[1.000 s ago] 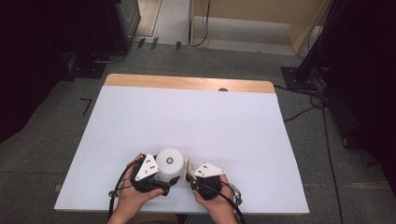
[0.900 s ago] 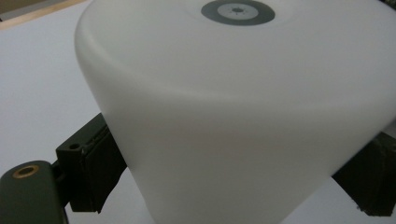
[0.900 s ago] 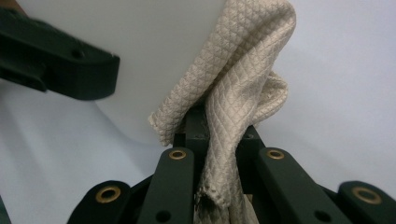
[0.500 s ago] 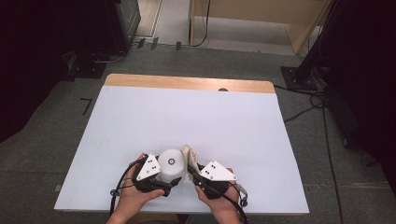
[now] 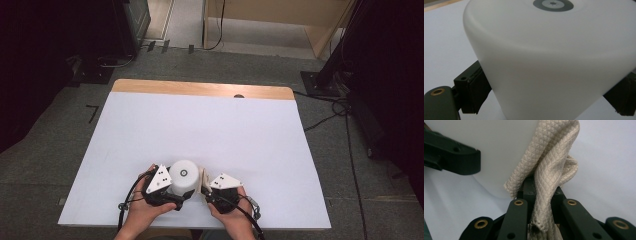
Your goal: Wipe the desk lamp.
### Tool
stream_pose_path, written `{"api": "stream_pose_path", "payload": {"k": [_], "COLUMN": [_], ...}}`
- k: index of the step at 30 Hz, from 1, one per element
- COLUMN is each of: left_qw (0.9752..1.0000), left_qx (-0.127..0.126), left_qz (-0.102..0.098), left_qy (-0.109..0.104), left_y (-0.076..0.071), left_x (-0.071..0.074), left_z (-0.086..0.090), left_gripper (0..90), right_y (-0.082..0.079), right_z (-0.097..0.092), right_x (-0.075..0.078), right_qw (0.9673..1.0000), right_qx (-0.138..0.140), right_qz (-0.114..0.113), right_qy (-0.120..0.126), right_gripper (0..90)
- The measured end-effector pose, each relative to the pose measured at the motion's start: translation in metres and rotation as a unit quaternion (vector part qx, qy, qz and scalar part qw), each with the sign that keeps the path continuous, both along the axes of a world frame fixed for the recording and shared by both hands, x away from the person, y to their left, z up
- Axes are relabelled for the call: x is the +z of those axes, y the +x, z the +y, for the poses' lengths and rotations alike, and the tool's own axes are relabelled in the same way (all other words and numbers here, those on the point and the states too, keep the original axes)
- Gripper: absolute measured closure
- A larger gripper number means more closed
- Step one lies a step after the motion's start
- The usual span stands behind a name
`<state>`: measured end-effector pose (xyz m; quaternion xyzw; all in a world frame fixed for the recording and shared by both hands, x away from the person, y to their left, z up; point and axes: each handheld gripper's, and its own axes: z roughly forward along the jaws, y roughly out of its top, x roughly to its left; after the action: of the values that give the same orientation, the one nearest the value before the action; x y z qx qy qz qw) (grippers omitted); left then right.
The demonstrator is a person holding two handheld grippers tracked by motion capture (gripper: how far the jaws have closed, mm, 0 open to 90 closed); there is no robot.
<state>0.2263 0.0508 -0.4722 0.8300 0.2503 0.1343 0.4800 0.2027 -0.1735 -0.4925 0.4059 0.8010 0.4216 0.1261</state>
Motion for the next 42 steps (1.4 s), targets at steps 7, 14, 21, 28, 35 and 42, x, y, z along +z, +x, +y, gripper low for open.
{"api": "stream_pose_path", "payload": {"k": [7,14,21,28,35,42], "left_qw": [1.0000,0.9998,0.9997,0.9997,0.9997,0.9997], "left_qx": [-0.003,-0.013,-0.018,-0.019,-0.019,-0.016], "left_qz": [-0.001,-0.004,-0.006,-0.004,-0.004,-0.004], "left_qy": [-0.007,-0.011,-0.015,-0.013,-0.017,-0.018], "left_y": [0.000,0.002,0.000,0.001,0.001,0.001], "left_x": [-0.002,-0.003,-0.004,-0.003,-0.004,-0.005], "left_z": [0.001,0.001,-0.002,-0.002,-0.002,-0.002], "left_gripper": [7.5,7.6,7.5,7.5,7.4,7.3], "right_y": [0.000,-0.004,-0.009,-0.005,0.003,0.007], "right_z": [0.000,-0.005,-0.011,-0.011,-0.009,-0.009], "right_x": [0.006,0.033,0.055,0.047,0.015,0.002], "right_qw": [1.0000,0.9986,0.9936,0.9960,0.9996,0.9995], "right_qx": [0.000,-0.004,-0.005,-0.004,-0.003,0.004], "right_qz": [-0.005,-0.047,-0.099,-0.076,-0.009,0.026], "right_qy": [-0.001,0.026,0.054,0.048,0.026,0.020], "right_gripper": [82.1,81.9,81.6,81.4,81.7,81.8]}}
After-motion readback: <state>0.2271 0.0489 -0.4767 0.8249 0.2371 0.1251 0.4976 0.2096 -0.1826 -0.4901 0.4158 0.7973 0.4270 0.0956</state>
